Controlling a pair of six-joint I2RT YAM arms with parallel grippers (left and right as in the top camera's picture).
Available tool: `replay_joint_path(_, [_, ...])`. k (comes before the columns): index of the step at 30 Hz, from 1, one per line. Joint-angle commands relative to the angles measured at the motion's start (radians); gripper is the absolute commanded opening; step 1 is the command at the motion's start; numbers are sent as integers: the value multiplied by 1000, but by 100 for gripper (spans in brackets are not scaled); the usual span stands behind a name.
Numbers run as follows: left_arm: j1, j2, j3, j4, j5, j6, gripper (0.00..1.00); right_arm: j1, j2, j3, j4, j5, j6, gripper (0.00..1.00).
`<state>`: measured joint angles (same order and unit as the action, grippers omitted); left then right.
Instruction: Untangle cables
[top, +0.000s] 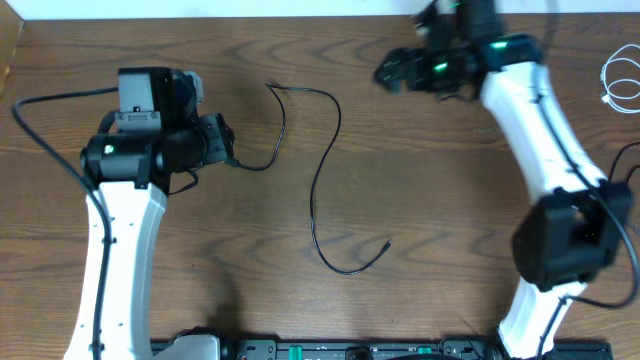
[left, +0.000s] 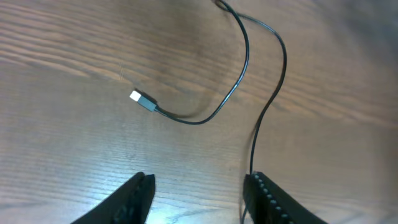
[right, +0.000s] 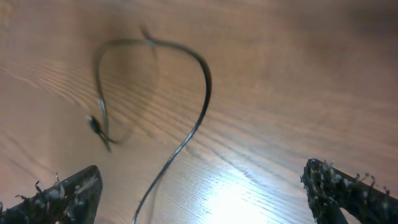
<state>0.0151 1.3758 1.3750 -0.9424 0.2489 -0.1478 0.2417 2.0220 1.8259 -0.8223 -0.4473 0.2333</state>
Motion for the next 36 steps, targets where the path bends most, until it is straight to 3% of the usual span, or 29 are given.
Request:
replay_joint_path(1, [0,89,15,11,58,116,52,43,46,5,-2,108,89,99])
replay_joint_path(7, [-23,308,15,187,60,143,56,10,47,5,-47,135,89,99])
replay_joint_path(12, [-113,452,15,331,86,237,57,-47,47,5,-125,134,76,99])
replay_joint_path(16, [-159,548,15,407,8,241,57,-51,47,5,-156,134,41,99])
replay_joint_path(19, [-167,589,15,425,-26,241,57,-45,47,5,-167,135,30,99])
replay_joint_path(20, [-167,602,15,425,-25,240,51,-42,47,5,-170,134,18,99])
replay_joint_path(21, [-167,613,15,418,-22,228,31,-39,47,5,-170,135,0,99])
replay_joint_path(24, [-171,616,15,377,12,214,10,-37,47,5,-170,135,-7,99])
replay_joint_path(33, [-174,339,15,80,313,195,8,-71,47,5,-180,127,-6,99])
replay_joint_path(36, [-186,299,15,-25,351,196,7,-72,47,5,-211,127,-14,99])
